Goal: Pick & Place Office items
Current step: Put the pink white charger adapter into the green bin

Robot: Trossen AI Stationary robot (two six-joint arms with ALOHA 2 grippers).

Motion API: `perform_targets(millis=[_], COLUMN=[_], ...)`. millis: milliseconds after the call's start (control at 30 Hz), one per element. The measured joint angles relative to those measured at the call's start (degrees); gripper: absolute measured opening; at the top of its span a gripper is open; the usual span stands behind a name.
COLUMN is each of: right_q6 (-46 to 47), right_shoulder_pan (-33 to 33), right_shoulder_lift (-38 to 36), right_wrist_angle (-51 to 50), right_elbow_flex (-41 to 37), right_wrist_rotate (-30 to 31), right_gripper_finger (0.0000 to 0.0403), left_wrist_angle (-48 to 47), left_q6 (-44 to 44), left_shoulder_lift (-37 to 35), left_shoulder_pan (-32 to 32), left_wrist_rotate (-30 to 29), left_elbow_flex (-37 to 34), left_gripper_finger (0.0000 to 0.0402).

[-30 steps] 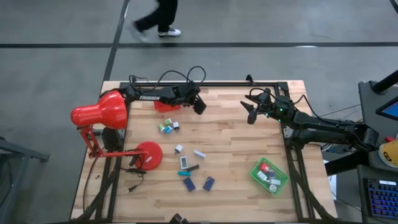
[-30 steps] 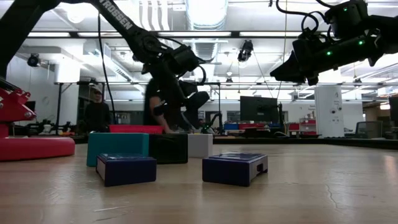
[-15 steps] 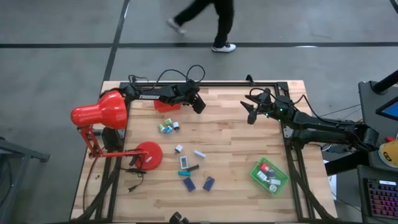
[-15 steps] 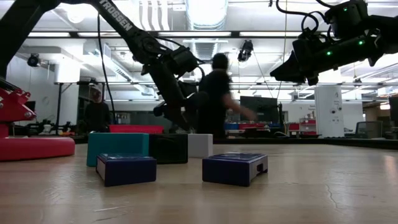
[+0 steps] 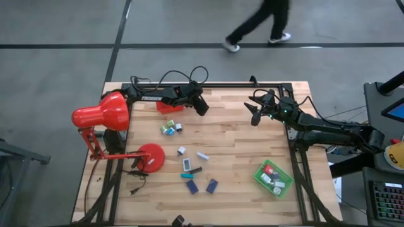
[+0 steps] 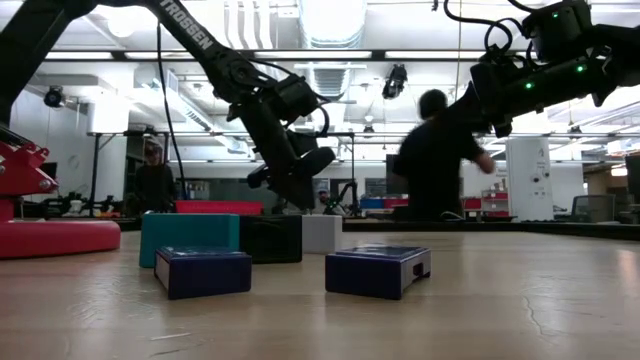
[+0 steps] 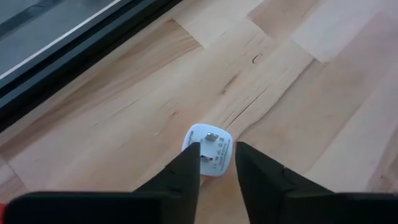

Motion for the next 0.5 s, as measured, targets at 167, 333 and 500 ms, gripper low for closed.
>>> perform_targets(millis=[167,333,500], right_q6=[0.00,0.00,0.00], right_shoulder_pan=[0.01,0.02,0.01], right_shoulder_lift=[0.00,0.00,0.00], right_wrist_angle=[0.00,0.02,0.00], right_elbow_flex=[0.00,0.00,0.00], right_wrist_rotate=[0.00,0.00,0.02], right_gripper_finger=[0.0189,0.0189,0.0189], left_wrist_angle=[-0.57,-0.61,-0.57], left_q6=[-0.01,0.00,-0.02], left_shoulder_lift=[0.00,0.00,0.00], left_shoulder_pan=[0.00,0.00,0.02], left_wrist_rotate=[0.12,0.10,0.39], left_elbow_flex=[-0.02,-0.02,-0.02], left_gripper_finger=[0.0053,0.0009,0.0019])
